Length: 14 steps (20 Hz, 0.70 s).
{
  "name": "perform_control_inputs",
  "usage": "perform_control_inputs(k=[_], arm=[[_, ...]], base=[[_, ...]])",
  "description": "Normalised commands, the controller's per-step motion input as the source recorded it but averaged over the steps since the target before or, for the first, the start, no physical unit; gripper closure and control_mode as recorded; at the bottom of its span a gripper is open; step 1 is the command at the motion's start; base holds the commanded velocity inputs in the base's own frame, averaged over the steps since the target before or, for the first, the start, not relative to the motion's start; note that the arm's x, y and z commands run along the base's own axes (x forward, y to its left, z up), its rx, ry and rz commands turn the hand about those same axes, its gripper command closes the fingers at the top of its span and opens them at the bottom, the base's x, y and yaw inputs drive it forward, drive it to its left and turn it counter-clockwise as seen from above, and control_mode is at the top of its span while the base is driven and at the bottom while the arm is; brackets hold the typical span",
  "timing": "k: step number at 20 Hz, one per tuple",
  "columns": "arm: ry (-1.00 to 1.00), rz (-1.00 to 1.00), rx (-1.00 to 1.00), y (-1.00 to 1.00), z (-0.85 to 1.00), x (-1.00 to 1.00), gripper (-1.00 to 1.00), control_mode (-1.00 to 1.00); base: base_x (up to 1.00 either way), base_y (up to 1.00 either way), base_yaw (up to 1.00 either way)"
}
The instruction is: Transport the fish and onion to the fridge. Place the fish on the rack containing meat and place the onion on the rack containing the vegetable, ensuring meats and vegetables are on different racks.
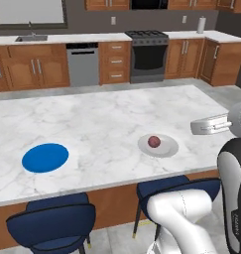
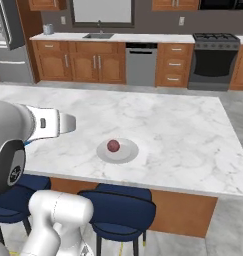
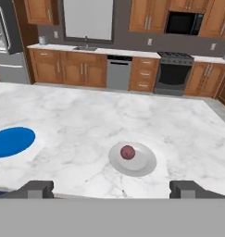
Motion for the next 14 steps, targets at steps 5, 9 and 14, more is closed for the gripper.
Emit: perform_control_inputs(k=[5, 9, 14], arm=[[0.0, 0.0, 0.0, 0.0, 0.0, 0.0, -1.0, 1.0], [0.26, 0.0, 0.0, -0.12, -0.34, 0.7, -1.0, -1.0], [0.29, 0.02, 0.0, -0.2, -0.7, 0.56, -1.0, -1.0]], base=[[0.94, -0.07, 0.05], [0.25, -0.02, 0.0], [0.0, 0.0, 0.0]])
